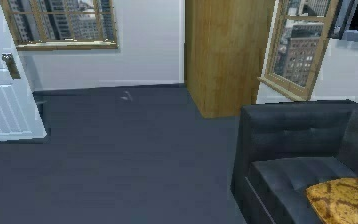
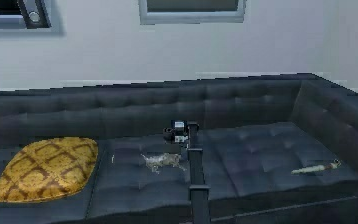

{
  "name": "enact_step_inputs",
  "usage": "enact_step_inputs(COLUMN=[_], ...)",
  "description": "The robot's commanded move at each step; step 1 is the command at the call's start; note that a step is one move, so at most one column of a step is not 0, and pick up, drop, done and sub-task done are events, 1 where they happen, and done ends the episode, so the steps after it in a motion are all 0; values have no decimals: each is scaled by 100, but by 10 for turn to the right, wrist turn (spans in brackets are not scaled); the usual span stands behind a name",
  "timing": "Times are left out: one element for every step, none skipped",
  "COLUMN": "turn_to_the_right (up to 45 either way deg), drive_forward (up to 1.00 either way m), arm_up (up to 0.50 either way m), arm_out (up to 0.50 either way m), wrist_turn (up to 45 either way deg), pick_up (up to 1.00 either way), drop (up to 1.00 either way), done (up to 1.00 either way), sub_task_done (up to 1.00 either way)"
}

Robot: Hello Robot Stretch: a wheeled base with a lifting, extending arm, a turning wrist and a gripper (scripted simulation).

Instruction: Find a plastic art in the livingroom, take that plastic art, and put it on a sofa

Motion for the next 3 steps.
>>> enact_step_inputs(turn_to_the_right=[0, 0, 0], drive_forward=[0, 0, 0], arm_up=[10, 0, 0], arm_out=[0, -8, 0], wrist_turn=[0, 0, 0], pick_up=[0, 0, 0], drop=[0, 0, 0], done=[0, 0, 100], sub_task_done=[0, 0, 0])
